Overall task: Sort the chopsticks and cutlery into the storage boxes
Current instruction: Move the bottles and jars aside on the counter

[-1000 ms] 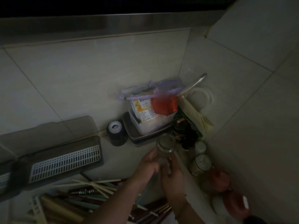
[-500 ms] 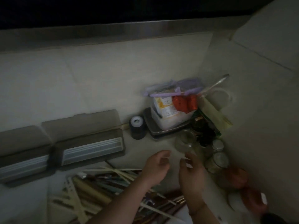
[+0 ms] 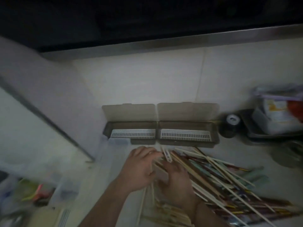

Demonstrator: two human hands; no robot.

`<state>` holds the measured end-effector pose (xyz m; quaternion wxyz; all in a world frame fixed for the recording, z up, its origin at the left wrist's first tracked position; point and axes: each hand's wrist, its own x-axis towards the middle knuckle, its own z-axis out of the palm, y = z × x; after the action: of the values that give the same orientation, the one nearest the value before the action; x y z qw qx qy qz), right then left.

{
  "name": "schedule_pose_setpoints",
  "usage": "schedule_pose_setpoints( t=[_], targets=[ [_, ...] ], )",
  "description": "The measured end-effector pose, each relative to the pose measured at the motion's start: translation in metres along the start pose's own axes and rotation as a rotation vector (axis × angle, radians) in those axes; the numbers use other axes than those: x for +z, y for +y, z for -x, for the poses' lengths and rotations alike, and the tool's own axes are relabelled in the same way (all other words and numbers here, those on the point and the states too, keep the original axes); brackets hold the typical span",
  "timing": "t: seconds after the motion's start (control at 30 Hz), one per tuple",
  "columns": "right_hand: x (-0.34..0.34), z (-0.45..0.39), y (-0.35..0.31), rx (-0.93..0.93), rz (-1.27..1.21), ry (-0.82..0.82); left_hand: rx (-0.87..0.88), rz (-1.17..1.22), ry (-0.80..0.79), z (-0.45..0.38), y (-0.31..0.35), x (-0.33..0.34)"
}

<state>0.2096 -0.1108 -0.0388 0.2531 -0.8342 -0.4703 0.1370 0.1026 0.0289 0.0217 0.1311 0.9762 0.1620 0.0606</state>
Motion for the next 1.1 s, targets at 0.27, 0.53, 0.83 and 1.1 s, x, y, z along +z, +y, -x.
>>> schedule_pose_setpoints(
  t=[0.27,0.53,0.83,1.1],
  targets=[
    [0.054,-0.013,-0.036,-0.005,0.213,-0.208,-0.175,-0.258,-0.316,0.040,-0.059,0.010],
    [0.031,0.004,-0.028,0.063,-0.076,-0.094,-0.064,-0.270,-0.135,0.031,-0.052,0.000],
    [-0.019,0.036,-0.004,0.017,-0.330,0.548,-0.007,0.513,0.072,-0.008,0.046,-0.003],
    [-0.073,0.102,0.096,0.401,-0.490,0.820,0.275,0.550,-0.117,-0.058,0.168,0.059]
  ],
)
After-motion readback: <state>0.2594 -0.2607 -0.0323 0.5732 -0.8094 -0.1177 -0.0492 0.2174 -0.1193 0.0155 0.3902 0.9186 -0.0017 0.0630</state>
